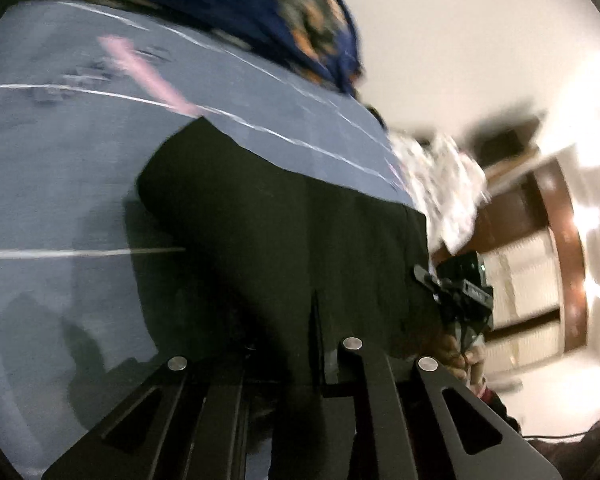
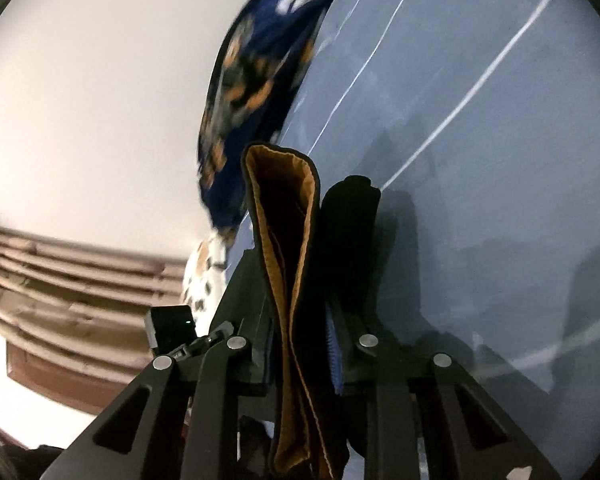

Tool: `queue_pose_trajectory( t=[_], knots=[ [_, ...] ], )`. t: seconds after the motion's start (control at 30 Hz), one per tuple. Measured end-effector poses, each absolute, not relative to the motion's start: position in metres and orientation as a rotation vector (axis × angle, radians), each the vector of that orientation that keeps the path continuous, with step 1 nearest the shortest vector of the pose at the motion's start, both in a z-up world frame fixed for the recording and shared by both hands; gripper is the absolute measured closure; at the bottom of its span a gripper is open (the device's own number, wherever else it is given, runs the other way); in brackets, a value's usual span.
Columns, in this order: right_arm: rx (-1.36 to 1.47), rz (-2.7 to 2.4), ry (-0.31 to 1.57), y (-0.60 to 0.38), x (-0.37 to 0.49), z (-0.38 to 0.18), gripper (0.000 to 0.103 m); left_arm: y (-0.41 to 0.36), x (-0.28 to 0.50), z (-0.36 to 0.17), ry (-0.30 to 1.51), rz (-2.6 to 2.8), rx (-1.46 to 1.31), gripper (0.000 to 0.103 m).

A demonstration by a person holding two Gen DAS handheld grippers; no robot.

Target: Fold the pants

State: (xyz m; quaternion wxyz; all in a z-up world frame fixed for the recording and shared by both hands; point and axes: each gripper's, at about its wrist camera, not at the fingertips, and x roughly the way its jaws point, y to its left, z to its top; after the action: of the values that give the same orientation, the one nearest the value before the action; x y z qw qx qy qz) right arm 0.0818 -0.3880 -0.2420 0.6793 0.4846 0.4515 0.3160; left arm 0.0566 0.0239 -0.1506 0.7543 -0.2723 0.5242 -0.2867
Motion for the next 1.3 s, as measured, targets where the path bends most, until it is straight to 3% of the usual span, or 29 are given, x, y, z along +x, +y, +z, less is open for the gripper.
queue_pose_trajectory(
  t=[0.2,0.3,0.47,0.7,0.97,1.2,1.23,1.3],
  knots=[
    [0.977,0.760,1.051,-0.324,0.102,-0.242,0.082,0.081,0.032,-0.174,1.128,-0.470,-0.591,0.093],
    [0.964,0.669,1.033,-0.339,0.101,-0.238,0.075,0.079,0.025,-0.178,1.094,-0.441,-0.567,0.079],
    [1.063,0.666,0.889,-0.382,0.064,-0.205,0.074,0.083,0.013,-0.163,1.062,-0.374,-0.471,0.057],
    [1.134,0.713,1.028,-0.356,0.015,-0.217,0.070,0.118,-0.012,-0.141,0.912,-0.336,-0.621,0.050],
    [1.200,0.629,1.075,-0.357,0.012,-0.246,0.070,0.073,-0.003,-0.155,0.953,-0.445,-0.517,0.048],
    [1.148,0.594,1.048,-0.348,0.026,-0.241,0.067,0.092,-0.014,-0.190,0.981,-0.426,-0.598,0.048],
    [1.127,0.585,1.048,-0.347,0.026,-0.240,0.069,0.092,-0.013,-0.190,0.986,-0.424,-0.598,0.048],
    [1.081,0.551,1.059,-0.346,0.027,-0.239,0.091,0.092,-0.014,-0.187,0.987,-0.418,-0.592,0.048]
  ],
)
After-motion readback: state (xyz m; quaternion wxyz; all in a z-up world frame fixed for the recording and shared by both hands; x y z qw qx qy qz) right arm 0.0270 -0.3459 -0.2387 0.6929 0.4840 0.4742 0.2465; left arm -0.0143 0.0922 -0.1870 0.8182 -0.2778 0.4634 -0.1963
